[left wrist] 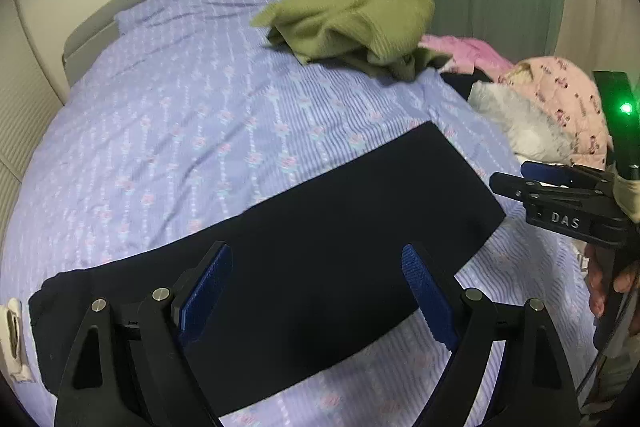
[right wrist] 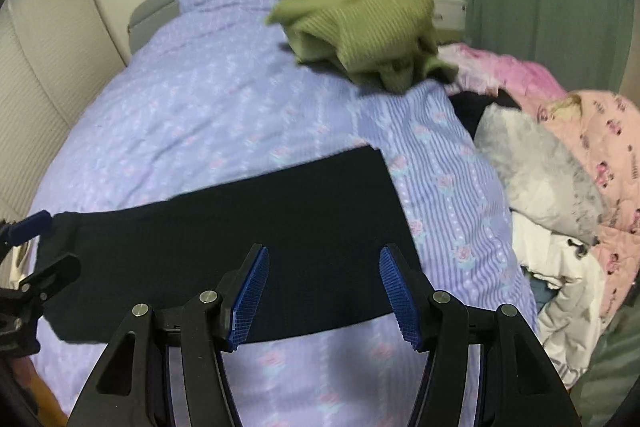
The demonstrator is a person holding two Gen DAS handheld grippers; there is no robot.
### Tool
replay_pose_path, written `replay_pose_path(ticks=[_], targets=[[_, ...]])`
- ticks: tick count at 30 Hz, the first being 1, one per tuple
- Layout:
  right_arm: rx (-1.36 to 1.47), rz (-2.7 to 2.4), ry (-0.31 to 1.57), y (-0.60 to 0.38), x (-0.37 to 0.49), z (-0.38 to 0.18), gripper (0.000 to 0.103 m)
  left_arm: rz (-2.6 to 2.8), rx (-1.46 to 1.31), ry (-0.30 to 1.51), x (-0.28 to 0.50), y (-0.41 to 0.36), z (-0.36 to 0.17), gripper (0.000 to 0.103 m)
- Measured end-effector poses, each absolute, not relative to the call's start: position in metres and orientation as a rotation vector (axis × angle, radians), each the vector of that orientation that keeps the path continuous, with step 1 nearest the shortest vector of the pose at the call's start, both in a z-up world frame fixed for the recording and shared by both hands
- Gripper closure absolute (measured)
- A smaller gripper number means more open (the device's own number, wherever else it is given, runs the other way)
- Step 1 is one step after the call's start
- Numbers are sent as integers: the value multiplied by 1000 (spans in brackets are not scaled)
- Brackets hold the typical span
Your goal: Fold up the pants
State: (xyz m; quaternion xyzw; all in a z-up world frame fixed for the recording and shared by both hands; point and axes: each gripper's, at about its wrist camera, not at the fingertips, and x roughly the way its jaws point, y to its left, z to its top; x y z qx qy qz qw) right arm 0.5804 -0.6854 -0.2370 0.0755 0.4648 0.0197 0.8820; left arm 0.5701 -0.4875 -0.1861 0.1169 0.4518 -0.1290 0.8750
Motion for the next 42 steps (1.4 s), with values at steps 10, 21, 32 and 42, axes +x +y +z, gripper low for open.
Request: replay_pose_path(ticks=[10, 21, 32, 42], targets=[[258, 64, 1071, -731, 642, -308, 33, -283, 306, 1007, 597, -530, -228, 16], [284, 66, 1134, -746, 668, -346, 32, -267, 288, 1069, 612, -532, -256, 16], [436, 156, 1180, -766, 666, -354, 66, -295, 249, 1088, 610, -527, -254, 16], [406, 84, 1137, -749, 661, -335, 90, -296, 250, 1074, 596, -511, -243, 16]])
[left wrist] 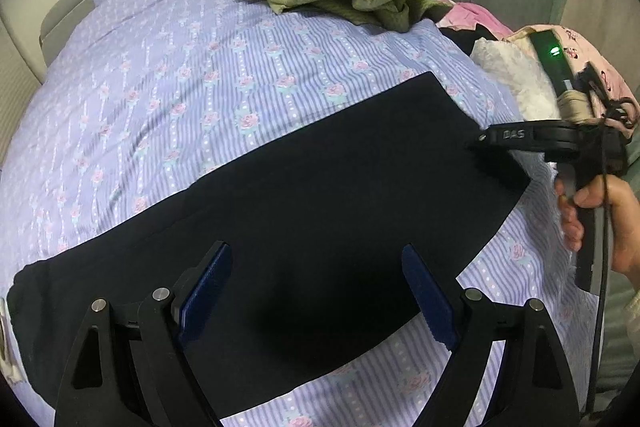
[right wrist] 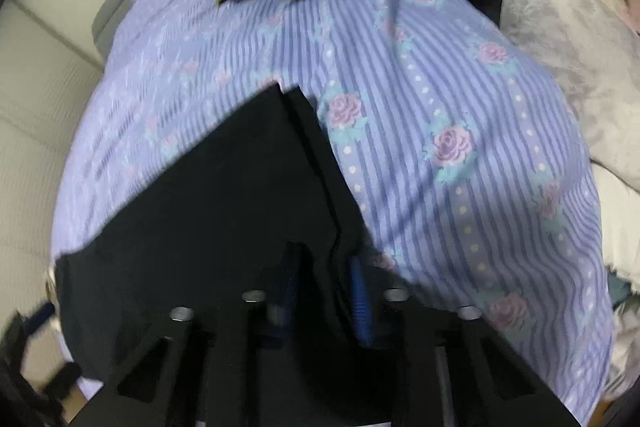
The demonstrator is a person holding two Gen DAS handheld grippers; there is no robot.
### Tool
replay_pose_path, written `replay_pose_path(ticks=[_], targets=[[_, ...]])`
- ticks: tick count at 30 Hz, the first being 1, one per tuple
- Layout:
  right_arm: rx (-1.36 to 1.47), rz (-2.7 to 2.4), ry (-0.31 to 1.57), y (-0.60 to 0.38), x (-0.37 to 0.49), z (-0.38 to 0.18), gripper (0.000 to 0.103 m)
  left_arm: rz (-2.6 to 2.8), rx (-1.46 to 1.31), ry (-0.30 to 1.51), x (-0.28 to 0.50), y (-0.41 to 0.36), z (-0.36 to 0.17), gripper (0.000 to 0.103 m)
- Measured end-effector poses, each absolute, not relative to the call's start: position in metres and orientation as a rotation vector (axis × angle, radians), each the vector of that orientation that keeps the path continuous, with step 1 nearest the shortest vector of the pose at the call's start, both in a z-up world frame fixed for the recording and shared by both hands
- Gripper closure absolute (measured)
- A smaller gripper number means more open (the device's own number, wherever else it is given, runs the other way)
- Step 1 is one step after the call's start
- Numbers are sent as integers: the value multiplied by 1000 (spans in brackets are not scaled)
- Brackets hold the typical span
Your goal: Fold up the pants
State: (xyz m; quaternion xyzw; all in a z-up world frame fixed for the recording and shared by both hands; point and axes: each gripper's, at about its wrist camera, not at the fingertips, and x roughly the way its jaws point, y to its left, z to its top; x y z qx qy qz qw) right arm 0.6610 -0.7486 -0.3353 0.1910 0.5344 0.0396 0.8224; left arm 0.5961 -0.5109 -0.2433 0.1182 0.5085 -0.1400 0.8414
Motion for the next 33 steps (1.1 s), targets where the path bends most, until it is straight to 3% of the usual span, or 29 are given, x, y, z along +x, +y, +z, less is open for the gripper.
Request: replay_pose_path(ticks=[9, 16, 24, 33], targets=[[99, 134, 928, -649, 624, -207, 91, -194, 151, 1026, 580, -433, -207, 16], [23, 218, 847, -528, 598, -142, 91, -63, 87, 994, 554, -315, -180, 16], [-9, 307, 909, -400, 582, -143, 91, 27, 103, 964, 511, -183, -159, 16], [-79, 291, 1074, -277, 590, -215, 91, 45, 51, 1036, 503, -93, -179, 16]])
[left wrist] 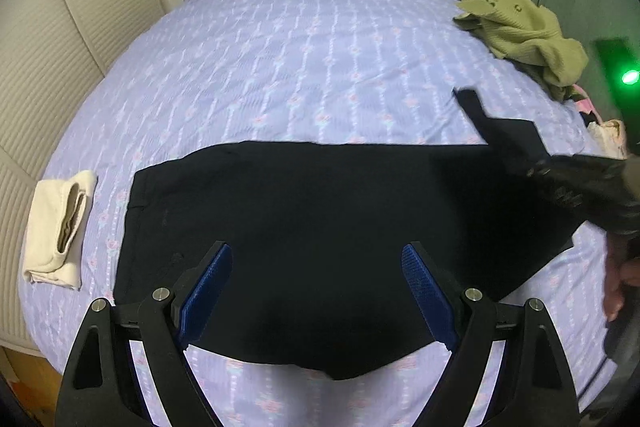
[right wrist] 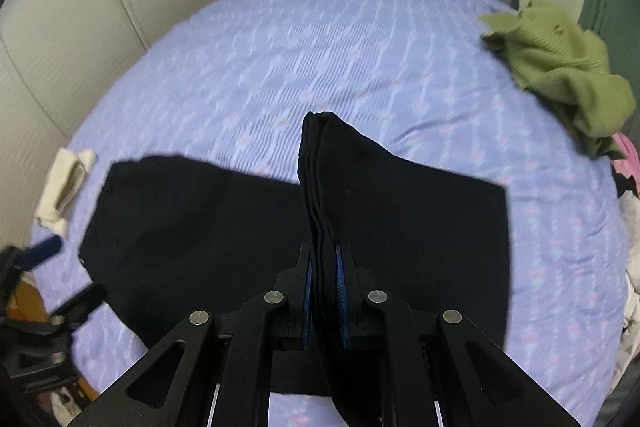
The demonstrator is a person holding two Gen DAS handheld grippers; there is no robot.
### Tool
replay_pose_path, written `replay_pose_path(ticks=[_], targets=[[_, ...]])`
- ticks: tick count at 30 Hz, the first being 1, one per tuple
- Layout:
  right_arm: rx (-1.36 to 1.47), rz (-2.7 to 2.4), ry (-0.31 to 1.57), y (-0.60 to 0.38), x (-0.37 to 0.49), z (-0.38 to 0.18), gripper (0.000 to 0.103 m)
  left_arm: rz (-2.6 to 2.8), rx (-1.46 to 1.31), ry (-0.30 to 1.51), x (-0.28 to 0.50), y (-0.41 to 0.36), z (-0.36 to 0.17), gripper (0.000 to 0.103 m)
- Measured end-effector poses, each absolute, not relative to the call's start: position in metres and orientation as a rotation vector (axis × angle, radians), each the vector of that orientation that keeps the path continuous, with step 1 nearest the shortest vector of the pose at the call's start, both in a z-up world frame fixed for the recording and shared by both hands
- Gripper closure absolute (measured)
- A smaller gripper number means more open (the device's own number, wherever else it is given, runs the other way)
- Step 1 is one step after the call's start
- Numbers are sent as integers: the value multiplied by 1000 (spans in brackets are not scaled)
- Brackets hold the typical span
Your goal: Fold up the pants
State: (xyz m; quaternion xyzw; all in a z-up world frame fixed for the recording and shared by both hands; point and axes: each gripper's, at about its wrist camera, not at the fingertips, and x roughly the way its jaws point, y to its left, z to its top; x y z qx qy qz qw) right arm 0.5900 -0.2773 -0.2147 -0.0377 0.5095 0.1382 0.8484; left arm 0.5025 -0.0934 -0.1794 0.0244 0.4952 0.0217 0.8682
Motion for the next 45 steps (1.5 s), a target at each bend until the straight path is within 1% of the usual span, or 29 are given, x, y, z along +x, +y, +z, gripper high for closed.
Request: replay_pose_path(ticks=[4, 7, 13, 19, 21, 22, 24, 28, 30, 31, 32, 33, 35, 37, 39, 40, 41, 42, 43, 44, 45], targets=[[-87, 267, 1168, -247, 600, -259, 91, 40, 52, 1058, 510, -73, -194, 16], [-90, 271, 1200, -232, 602, -278, 91, 41, 43, 1070, 516, -59, -203, 16], [-69, 321, 1226, -194, 597, -285, 91, 68, 9, 1097, 530, -34, -217, 16], [-66, 314, 1270, -171, 606, -301, 91, 101, -9, 1099, 542, -10, -219, 16], [-39, 332, 1300, -168, 607, -307, 83, 113, -9, 1098, 542, -3, -219, 16], [-22, 359, 1303, -165, 607, -308, 82, 119, -11, 1099, 542, 0, -219, 16], [32, 443, 1300, -159, 603, -303, 76, 126, -25, 1102, 542, 8, -219, 16], [102, 547, 1250, -152, 582, -273, 70, 143, -44, 1107, 536, 22, -218, 16], [124, 557, 1224, -154, 569, -256, 63, 145, -59, 1108, 530, 30, -217, 16], [123, 547, 1208, -155, 561, -246, 62, 142, -65, 1108, 526, 33, -216, 16], [117, 523, 1192, -157, 552, -236, 57, 134, -75, 1103, 520, 38, -214, 16], [108, 501, 1183, -158, 546, -229, 50, 128, -83, 1100, 515, 41, -212, 16], [88, 439, 1172, -160, 533, -212, 45, 101, -113, 1094, 505, 48, -208, 16], [81, 397, 1175, -159, 520, -198, 44, 66, -145, 1100, 493, 54, -201, 16], [67, 375, 1190, -157, 516, -188, 36, 40, -147, 1104, 482, 57, -193, 16], [51, 364, 1182, -151, 510, -181, 35, 35, -148, 1104, 479, 59, -189, 15], [39, 362, 1174, -149, 508, -175, 33, 32, -153, 1101, 474, 63, -185, 10], [29, 360, 1168, -147, 507, -173, 28, 31, -161, 1092, 469, 68, -181, 6], [12, 356, 1161, -140, 503, -169, 25, 36, -170, 1083, 465, 74, -179, 2], [-10, 349, 1149, -134, 500, -166, 23, 43, -176, 1076, 462, 80, -177, 2], [-34, 334, 1140, -125, 497, -163, 23, 53, -187, 1073, 460, 90, -177, 2]])
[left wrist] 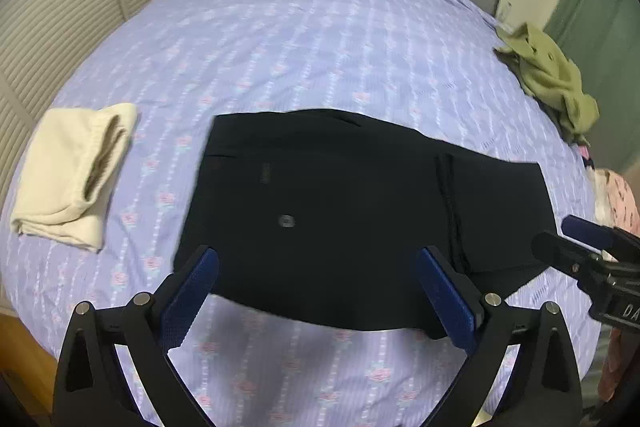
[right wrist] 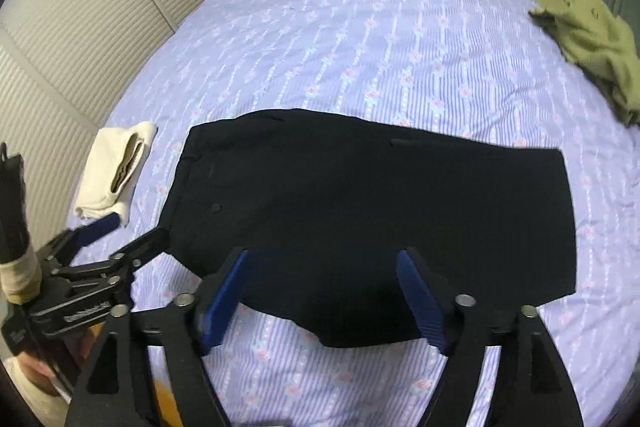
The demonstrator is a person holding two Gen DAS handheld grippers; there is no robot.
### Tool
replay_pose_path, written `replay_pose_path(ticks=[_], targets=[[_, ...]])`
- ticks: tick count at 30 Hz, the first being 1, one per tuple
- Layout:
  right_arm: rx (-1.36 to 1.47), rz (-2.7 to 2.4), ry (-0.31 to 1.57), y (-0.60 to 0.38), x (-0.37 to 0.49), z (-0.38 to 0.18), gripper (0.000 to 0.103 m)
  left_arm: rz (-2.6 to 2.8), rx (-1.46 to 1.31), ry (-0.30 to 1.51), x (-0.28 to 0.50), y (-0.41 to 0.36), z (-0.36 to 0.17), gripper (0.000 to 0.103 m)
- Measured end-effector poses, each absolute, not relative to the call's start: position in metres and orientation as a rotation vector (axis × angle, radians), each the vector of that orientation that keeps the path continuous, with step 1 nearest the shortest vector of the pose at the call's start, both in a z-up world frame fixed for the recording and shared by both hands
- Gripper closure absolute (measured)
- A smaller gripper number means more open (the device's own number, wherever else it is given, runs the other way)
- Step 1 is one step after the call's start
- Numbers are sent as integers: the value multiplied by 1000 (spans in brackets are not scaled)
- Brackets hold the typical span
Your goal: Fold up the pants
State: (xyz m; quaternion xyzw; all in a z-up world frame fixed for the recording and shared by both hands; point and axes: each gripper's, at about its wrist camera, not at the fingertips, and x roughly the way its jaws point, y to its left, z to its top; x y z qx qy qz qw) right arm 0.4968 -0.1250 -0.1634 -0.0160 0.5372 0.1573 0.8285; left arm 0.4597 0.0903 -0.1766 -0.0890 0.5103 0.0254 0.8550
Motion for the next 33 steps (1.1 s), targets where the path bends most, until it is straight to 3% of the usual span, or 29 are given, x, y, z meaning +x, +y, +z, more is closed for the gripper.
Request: replay_pose_path(ticks=[10, 15, 21, 25, 33], targets=[[-243, 355, 1188, -29, 492, -190, 23, 146, -269, 1112, 440, 192, -214, 2], [-282, 372, 1256, 18, 494, -222, 23, 104, -442, 1110, 427, 240, -251, 6], [-403, 386, 1308, 57, 498, -253, 23, 97, -515, 1153, 437, 250, -292, 7], [-455, 400, 1336, 71, 499, -265, 23, 70, -626, 1211, 447, 257, -320, 20], [-506, 408, 1349, 84, 505, -275, 23, 71, -796, 1259, 462, 258, -365, 26]])
